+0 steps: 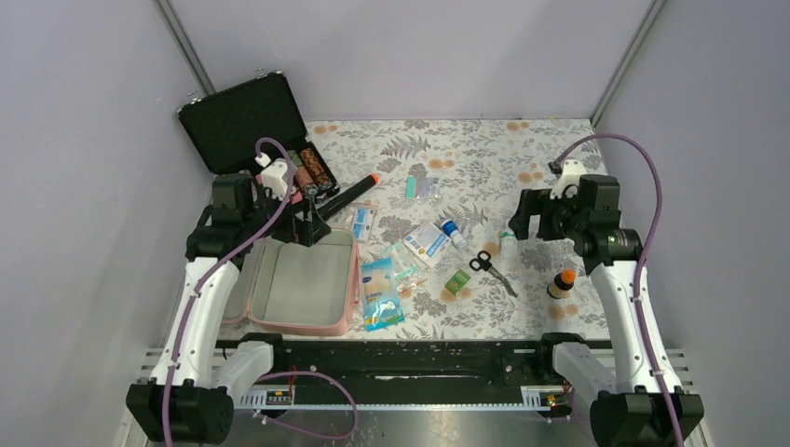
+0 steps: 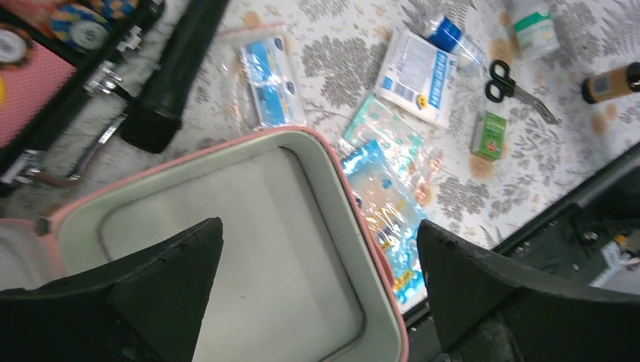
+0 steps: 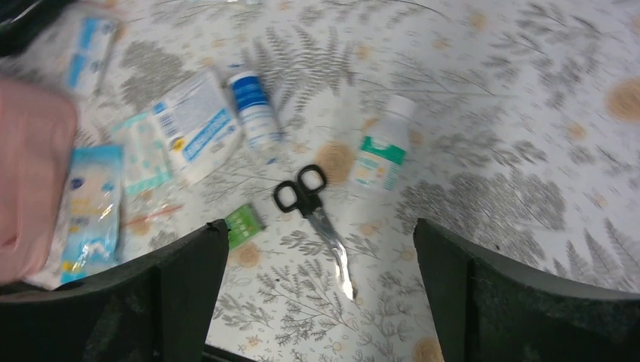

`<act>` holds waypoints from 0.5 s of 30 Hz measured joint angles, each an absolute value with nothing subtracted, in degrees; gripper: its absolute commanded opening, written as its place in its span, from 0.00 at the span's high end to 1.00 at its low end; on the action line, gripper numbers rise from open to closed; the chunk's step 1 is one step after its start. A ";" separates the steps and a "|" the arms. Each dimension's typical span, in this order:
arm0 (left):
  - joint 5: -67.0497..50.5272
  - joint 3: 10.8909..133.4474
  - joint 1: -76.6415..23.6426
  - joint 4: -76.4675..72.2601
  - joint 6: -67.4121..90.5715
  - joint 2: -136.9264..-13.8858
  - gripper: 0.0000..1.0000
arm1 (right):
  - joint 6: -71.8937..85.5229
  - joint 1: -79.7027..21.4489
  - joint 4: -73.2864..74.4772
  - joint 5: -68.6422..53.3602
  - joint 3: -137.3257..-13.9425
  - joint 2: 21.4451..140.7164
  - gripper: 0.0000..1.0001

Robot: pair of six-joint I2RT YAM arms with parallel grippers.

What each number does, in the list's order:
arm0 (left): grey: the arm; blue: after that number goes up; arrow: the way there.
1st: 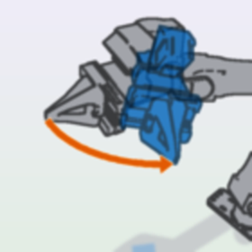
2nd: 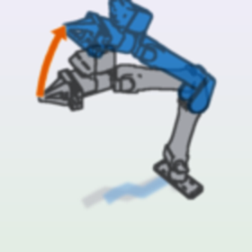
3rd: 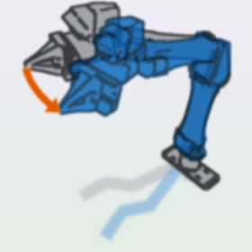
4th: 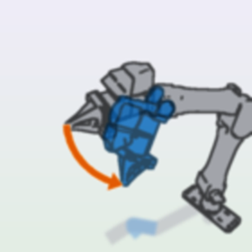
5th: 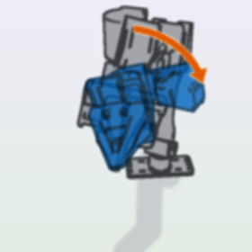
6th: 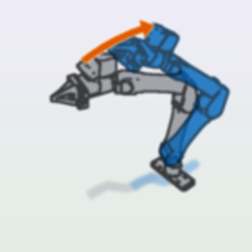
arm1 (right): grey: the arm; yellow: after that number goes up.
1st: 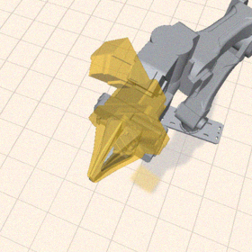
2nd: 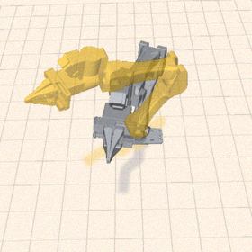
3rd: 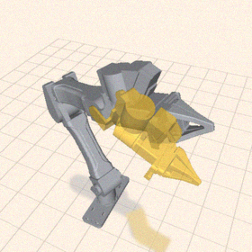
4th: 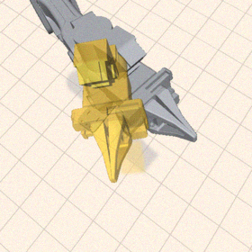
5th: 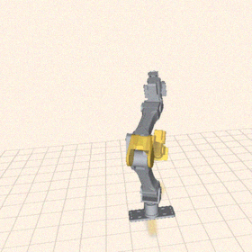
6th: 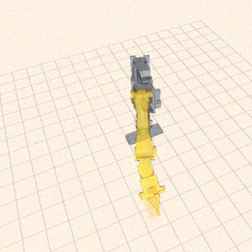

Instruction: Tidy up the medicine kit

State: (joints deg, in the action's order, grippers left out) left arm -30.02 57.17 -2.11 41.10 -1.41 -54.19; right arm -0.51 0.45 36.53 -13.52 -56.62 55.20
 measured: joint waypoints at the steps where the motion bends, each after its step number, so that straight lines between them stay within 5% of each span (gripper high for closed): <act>1: -31.24 56.84 -2.11 41.23 -0.93 -54.76 0.02 | -1.67 0.49 35.70 -16.64 -55.70 54.48 0.03; 7: -36.07 58.41 -2.13 43.27 0.69 -63.13 0.04 | -7.60 -6.07 32.49 -30.76 -55.02 57.19 0.05; 15: -36.25 65.32 -2.13 43.81 1.39 -71.90 0.06 | -16.38 -29.61 32.71 -29.52 -59.00 72.84 0.12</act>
